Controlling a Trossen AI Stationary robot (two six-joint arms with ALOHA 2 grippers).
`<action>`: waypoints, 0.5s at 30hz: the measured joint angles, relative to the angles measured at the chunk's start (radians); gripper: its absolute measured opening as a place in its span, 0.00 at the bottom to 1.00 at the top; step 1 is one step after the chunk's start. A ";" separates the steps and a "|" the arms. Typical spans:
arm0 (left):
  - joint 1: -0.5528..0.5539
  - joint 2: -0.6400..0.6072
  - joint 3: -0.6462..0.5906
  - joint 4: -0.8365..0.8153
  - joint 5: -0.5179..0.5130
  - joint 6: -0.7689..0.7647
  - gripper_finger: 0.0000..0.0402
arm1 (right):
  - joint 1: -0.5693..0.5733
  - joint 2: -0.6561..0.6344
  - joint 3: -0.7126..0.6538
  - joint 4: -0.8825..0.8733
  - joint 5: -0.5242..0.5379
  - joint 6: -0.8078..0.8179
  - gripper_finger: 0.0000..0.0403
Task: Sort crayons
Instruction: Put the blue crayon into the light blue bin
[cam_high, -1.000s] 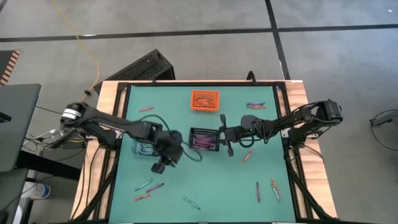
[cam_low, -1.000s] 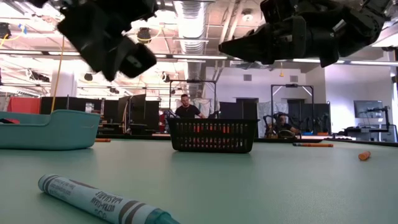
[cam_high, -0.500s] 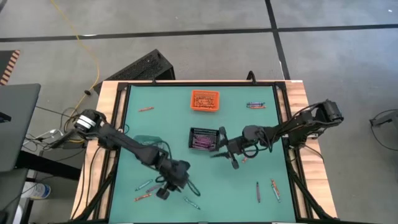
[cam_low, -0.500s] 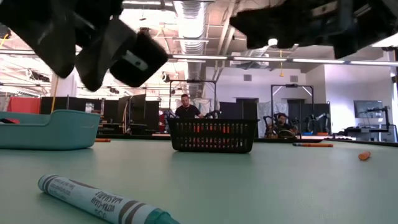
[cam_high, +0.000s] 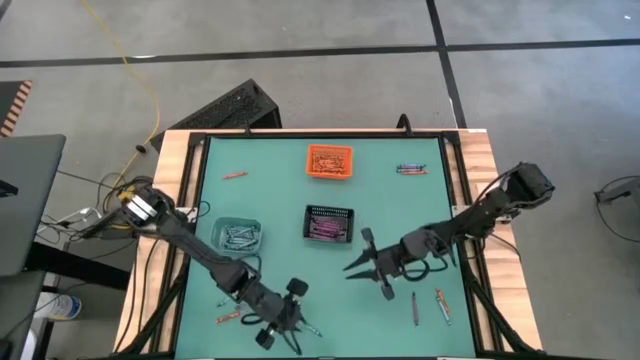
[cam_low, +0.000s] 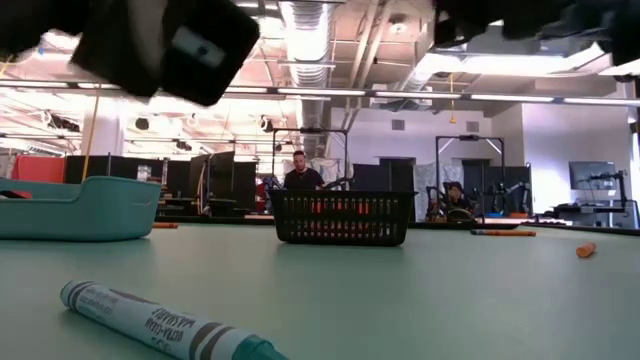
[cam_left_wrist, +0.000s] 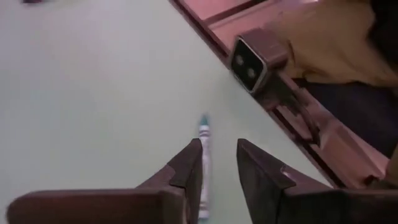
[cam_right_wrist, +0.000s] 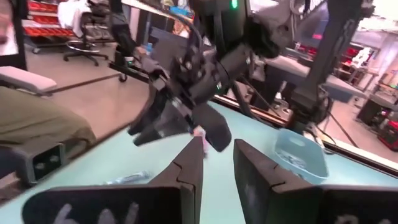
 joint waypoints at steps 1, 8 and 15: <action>-0.006 0.015 0.000 0.011 -0.002 -0.010 0.24 | 0.013 0.000 0.000 0.000 0.007 0.003 0.23; -0.022 0.101 0.056 0.010 -0.055 -0.052 0.43 | 0.087 0.000 0.000 -0.002 0.031 0.012 0.23; -0.017 0.174 0.068 -0.005 -0.066 -0.052 0.50 | 0.137 0.000 0.000 -0.005 0.031 0.025 0.23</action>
